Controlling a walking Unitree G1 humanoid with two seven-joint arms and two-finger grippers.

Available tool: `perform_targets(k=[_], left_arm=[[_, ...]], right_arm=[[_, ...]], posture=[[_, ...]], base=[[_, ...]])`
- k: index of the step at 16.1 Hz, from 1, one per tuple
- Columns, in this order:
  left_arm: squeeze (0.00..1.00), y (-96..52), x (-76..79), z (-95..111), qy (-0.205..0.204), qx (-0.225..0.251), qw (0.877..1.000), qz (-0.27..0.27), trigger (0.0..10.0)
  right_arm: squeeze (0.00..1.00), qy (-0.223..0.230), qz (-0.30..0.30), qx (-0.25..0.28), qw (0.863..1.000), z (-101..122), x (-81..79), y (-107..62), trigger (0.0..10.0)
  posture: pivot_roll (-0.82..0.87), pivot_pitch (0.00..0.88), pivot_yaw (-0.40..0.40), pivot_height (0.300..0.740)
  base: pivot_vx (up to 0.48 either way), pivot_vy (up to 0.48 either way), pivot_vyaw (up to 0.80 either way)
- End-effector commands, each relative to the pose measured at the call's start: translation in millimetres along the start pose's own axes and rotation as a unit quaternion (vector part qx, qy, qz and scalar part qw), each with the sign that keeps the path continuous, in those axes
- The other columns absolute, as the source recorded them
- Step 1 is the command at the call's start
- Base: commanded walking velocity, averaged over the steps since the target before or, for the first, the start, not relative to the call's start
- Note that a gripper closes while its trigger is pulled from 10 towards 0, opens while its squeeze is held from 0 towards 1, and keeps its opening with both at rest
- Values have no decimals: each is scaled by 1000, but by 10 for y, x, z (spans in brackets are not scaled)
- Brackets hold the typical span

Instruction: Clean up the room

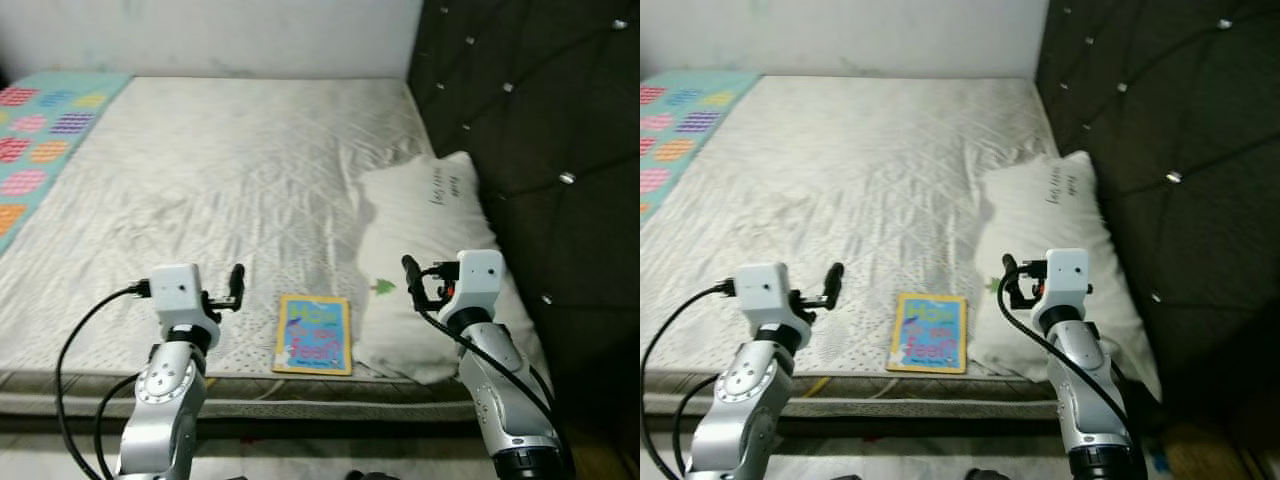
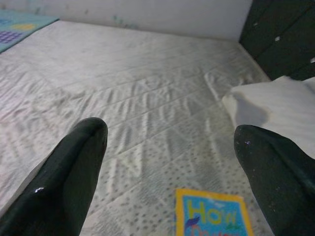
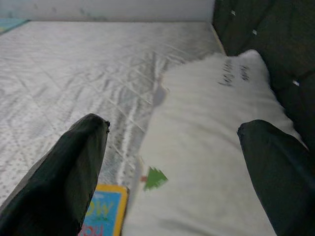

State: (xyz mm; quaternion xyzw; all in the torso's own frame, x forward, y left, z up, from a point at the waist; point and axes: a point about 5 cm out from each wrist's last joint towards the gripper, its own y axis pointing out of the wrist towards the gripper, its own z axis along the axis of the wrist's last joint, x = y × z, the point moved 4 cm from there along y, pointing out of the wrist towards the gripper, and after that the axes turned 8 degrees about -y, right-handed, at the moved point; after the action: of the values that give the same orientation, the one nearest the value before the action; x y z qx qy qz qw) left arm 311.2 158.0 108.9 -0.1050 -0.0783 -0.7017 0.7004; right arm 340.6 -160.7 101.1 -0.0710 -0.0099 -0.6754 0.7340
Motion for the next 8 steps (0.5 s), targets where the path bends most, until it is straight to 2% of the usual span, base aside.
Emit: perform_targets(k=[1, 4, 7, 8], left_arm=[[0, -10, -3, 57, 2, 9, 1000, 2, 10000], [0, -47, -58, 77, -10, 11, 1000, 9, 10000], [0, -66, -92, 67, -18, 9, 1000, 16, 10000], [0, -61, -91, 72, -19, 9, 1000, 17, 10000]], right_arm=[[0, 2, 0, 4, 1000, 24, 2, -17, 10000], [0, 8, 16, 6, 1000, 42, -53, -3, 10000], [0, 2, 18, 3, 1000, 41, -49, 1, 10000], [0, 2, 19, 2, 1000, 41, -44, 0, 10000]], posture=[[-12, 118, -18, 740], [-3, 134, -35, 740], [-7, 136, -45, 740], [-12, 141, -47, 740]], base=[[0, 0, -800], [0, 0, -800], [0, 0, 0], [0, 315, 0]])
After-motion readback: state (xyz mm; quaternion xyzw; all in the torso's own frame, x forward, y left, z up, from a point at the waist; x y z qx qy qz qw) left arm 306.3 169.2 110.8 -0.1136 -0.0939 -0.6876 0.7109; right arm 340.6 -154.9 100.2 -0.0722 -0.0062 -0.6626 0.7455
